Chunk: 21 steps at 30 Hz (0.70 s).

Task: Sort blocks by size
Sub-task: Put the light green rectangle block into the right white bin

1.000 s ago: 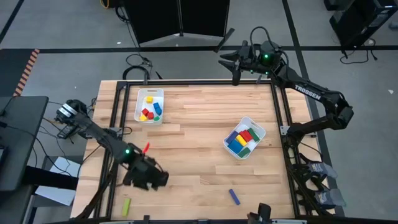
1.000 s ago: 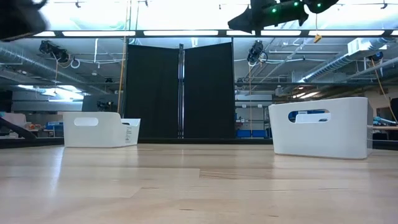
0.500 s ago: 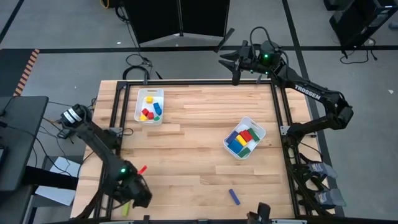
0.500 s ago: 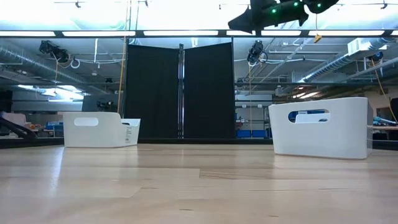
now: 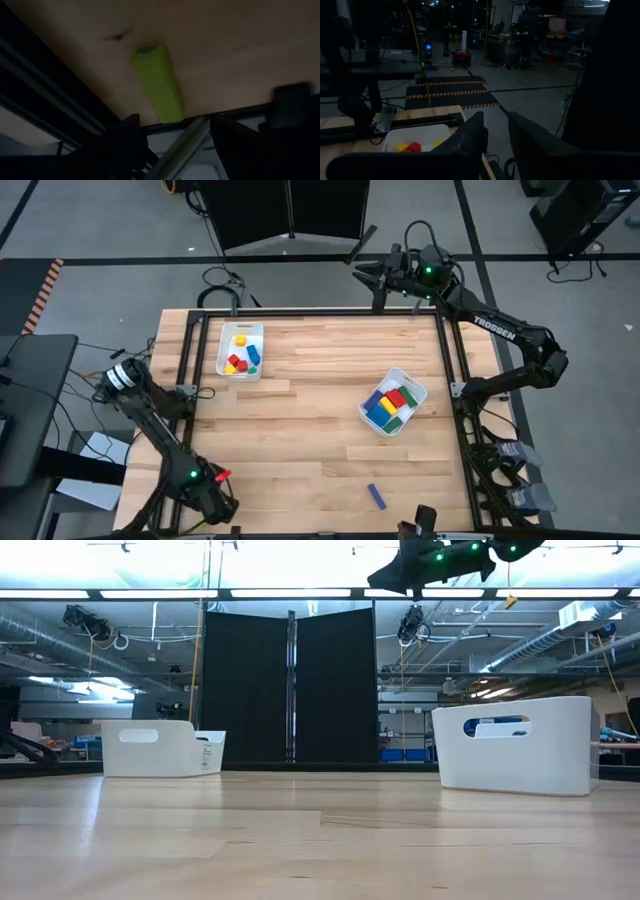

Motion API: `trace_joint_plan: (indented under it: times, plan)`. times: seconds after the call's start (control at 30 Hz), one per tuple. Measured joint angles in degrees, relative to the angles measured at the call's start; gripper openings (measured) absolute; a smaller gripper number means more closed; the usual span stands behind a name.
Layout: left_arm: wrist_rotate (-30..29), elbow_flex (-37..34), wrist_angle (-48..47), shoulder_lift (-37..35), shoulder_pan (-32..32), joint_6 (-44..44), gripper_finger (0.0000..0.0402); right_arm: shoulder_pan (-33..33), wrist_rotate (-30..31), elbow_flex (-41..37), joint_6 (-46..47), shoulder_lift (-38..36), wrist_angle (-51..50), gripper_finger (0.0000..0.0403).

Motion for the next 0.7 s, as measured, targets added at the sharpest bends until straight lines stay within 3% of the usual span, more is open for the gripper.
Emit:
trace_joint_plan:
  times: [0.7]
  plan:
    - [-1.18,0.24,8.29,9.86,-2.21,0.02,0.024,1.97,0.0,0.02,3.16,0.02,0.0,0.009]
